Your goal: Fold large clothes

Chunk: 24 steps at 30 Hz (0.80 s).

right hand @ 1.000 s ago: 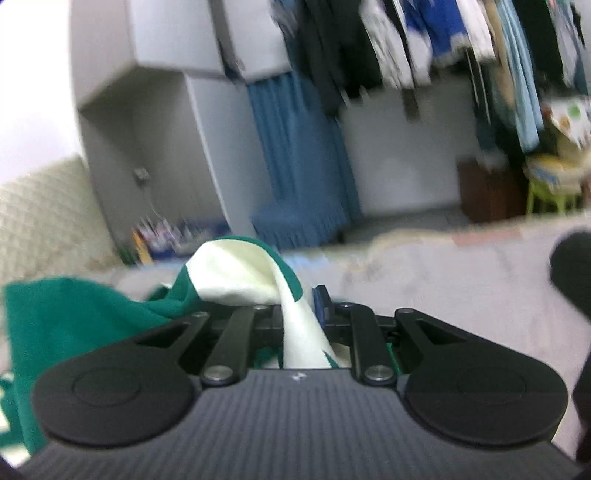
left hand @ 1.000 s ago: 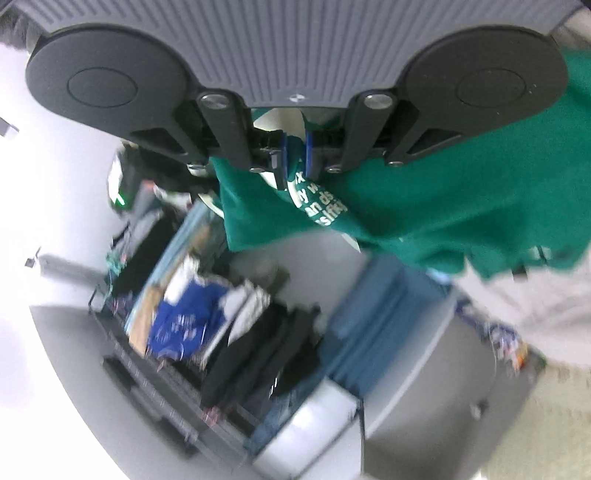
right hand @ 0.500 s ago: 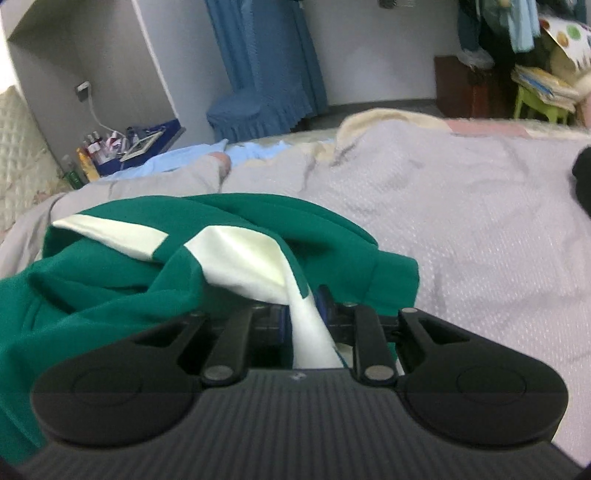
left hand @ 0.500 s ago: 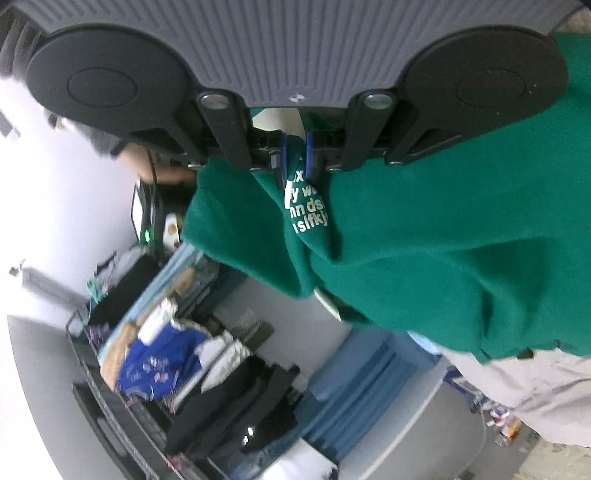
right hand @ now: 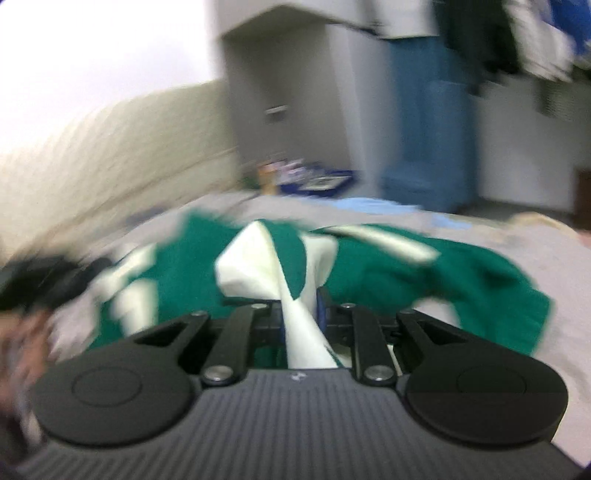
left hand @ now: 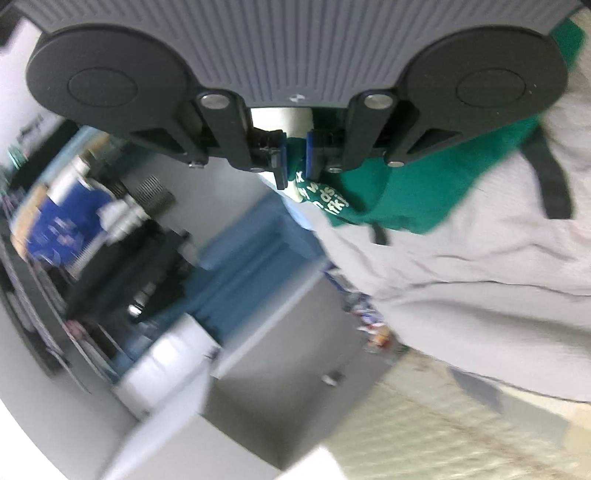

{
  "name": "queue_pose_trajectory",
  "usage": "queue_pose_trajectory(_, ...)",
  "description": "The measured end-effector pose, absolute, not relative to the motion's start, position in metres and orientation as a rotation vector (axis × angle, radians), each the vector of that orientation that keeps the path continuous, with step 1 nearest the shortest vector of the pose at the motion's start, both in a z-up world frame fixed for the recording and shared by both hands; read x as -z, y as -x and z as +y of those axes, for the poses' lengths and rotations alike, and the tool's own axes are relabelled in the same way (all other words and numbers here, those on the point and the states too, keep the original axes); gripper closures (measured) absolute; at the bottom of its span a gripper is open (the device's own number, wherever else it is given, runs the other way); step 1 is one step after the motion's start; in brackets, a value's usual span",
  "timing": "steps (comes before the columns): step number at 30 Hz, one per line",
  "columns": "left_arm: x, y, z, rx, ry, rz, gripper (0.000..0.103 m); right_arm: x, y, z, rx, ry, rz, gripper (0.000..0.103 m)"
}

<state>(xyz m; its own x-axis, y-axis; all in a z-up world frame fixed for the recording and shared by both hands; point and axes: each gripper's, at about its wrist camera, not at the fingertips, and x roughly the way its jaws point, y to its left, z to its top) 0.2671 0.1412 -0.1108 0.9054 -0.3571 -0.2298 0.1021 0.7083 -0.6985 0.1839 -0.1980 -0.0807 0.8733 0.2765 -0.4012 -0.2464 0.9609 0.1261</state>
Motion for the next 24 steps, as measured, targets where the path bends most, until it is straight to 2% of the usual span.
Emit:
queue_pose_trajectory(6, 0.115, -0.288, 0.162, 0.19, 0.705, 0.388, 0.093, 0.098, -0.153, -0.088, -0.531, 0.104, 0.506, 0.084)
queue_pose_trajectory(11, 0.125, -0.303, 0.172, 0.158, 0.687, 0.428, 0.093, 0.127, -0.169, -0.035, -0.623, 0.156, 0.619, 0.084)
queue_pose_trajectory(17, 0.146, -0.319, 0.175, 0.115, 0.681, 0.498, 0.092, 0.164, -0.215, -0.011, -0.667, 0.079, 0.782, 0.084)
queue_pose_trajectory(24, 0.157, -0.32, 0.177, 0.111, 0.712, 0.518, 0.087, 0.172, -0.217, -0.024, -0.731, 0.053, 0.79, 0.083)
